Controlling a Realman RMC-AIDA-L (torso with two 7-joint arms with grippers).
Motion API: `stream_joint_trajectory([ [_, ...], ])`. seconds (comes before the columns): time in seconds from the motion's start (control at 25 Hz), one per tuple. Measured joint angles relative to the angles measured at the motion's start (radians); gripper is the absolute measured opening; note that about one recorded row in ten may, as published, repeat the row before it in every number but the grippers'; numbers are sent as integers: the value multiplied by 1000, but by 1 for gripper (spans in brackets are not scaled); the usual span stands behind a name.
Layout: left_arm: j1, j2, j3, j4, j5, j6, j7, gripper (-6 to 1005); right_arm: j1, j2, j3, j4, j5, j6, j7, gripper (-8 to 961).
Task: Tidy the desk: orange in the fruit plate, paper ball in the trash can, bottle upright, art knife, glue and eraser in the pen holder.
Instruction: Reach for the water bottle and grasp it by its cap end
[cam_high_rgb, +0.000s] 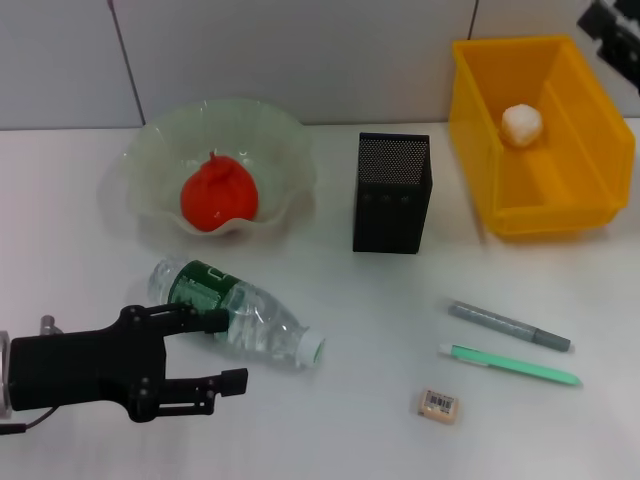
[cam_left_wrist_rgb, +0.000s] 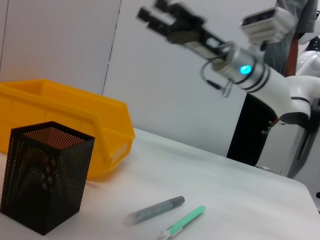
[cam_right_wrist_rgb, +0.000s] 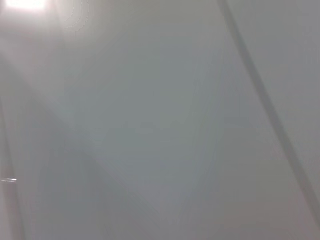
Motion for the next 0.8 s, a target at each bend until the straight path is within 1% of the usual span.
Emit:
stream_joint_trajectory([
  [0.04,-6,-1,2,0,0,1,-1,793,-15,-22,-4,-2,-51,-111,42,800],
  [0.16,-12,-1,7,0,1,2,-8,793,-23,-55,-5,7,-173,-227,97,800],
  [0.2,-14,-2,8,0,2,2,-8,793,-22,-79,-5,18,-282,-277,125,800],
  [0.24,-14,-2,8,0,2,2,-8,793,-22,-79,-5,18,-282,-277,125,800],
  [0.28,-15,-2,8,0,2,2,-8,793,-19,-89,-5,24,-341,-295,136,799],
  [0.32,-17,-3,8,0,2,3,-9,793,-14,-100,-5,41,-445,-314,154,799],
  [0.36,-18,-4,8,0,3,3,-9,793,-14,-100,-5,41,-445,-314,154,799],
  [0.4,-20,-5,8,0,3,4,-10,793,-10,-102,-5,62,-552,-318,169,799],
  [0.44,-22,-5,8,0,3,5,-11,793,-10,-102,-5,62,-552,-318,169,799],
  [0.52,-26,-6,9,0,4,6,-14,793,-6,-100,-5,80,-644,-312,175,799],
  [0.6,-33,-7,9,0,8,5,-21,793,-2,-88,-1,94,-745,-301,177,799],
  [0.64,-33,-7,9,0,8,5,-21,793,-2,-88,-1,94,-745,-301,177,799],
  [0.72,-36,-7,9,1,9,3,-27,793,-2,-80,-3,106,-791,-290,174,799],
  [0.76,-38,-7,9,3,9,2,-31,793,-4,-74,-3,114,-812,-285,173,799],
  [0.8,-44,-7,9,6,9,1,-38,793,-11,-59,-3,139,-856,-273,170,799],
])
